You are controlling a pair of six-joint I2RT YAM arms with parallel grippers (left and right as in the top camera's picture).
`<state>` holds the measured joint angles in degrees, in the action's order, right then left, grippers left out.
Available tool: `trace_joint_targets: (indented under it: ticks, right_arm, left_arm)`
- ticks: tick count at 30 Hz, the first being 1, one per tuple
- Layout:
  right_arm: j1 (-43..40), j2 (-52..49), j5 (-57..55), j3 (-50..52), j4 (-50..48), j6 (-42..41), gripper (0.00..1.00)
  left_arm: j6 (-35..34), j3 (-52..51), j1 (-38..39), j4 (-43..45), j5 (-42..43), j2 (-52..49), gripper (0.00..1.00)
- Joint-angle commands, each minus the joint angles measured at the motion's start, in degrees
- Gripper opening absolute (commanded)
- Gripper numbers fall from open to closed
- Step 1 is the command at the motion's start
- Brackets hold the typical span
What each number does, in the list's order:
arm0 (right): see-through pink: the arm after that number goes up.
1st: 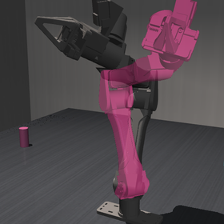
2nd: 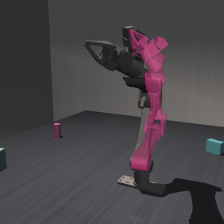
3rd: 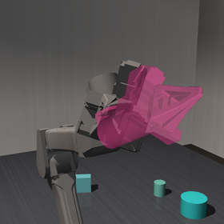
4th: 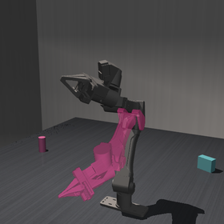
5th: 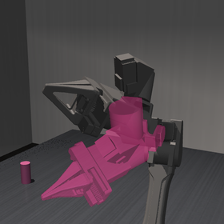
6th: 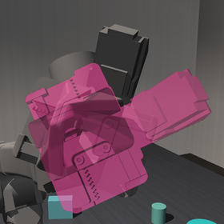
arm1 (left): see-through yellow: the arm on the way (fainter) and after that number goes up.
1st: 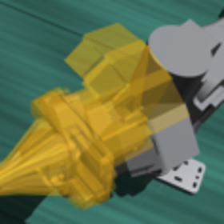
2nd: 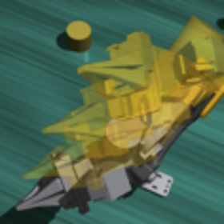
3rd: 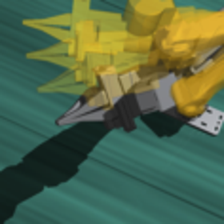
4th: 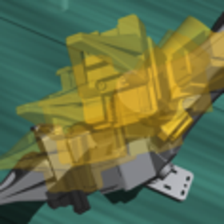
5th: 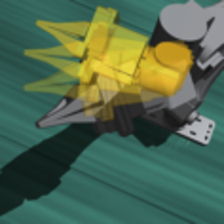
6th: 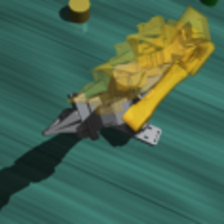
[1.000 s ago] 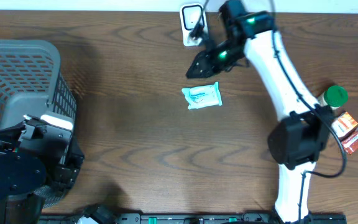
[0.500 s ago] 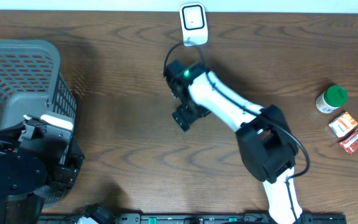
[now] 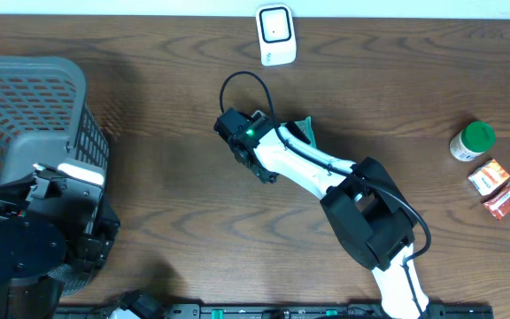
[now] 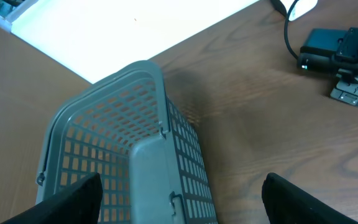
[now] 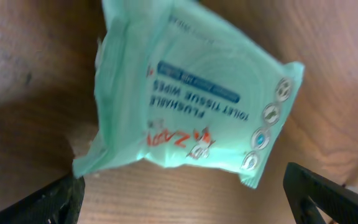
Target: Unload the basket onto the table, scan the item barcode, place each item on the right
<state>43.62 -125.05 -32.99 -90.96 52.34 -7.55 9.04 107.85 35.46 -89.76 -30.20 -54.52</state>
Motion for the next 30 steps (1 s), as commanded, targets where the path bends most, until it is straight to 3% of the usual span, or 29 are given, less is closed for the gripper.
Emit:
trace_joint_targets:
  ticks: [1, 6, 8, 9, 12, 13, 21, 30]
  right_arm:
    - [-0.9, -2.45, -0.28, 0.76, -1.55, 3.13, 0.99]
    - [-2.6, -7.45, 1.22, 0.76, -5.03, 7.1, 0.98]
    - [-3.28, -10.88, 2.64, 0.74, -4.76, 8.57, 0.87]
    - [-3.67, -12.63, 4.33, 0.74, -4.66, 8.55, 0.75]
    - [-4.37, -16.06, 6.82, 0.74, -4.26, 8.31, 0.1]
    - [-4.55, -16.46, 7.39, 0.74, -4.07, 7.91, 0.02]
    - [-5.05, -11.43, 12.48, -2.91, 1.79, 7.54, 0.01]
    - [-6.58, 8.68, 43.98, -7.91, 10.64, 8.61, 0.01]
  left_arm:
    - [0.15, -0.02, -0.02, 0.0, -0.48, 0.35, 0.82]
    - [0.15, -0.02, -0.02, 0.0, -0.48, 0.35, 0.82]
    - [0.15, -0.02, -0.02, 0.0, -0.48, 0.35, 0.82]
    - [0.15, -0.02, -0.02, 0.0, -0.48, 0.35, 0.82]
    - [0.15, -0.02, -0.02, 0.0, -0.48, 0.35, 0.82]
    - [0.15, -0.02, -0.02, 0.0, -0.48, 0.35, 0.82]
    - [0.15, -0.02, -0.02, 0.0, -0.5, 0.35, 0.82]
    - [0.15, -0.02, -0.02, 0.0, -0.48, 0.35, 0.82]
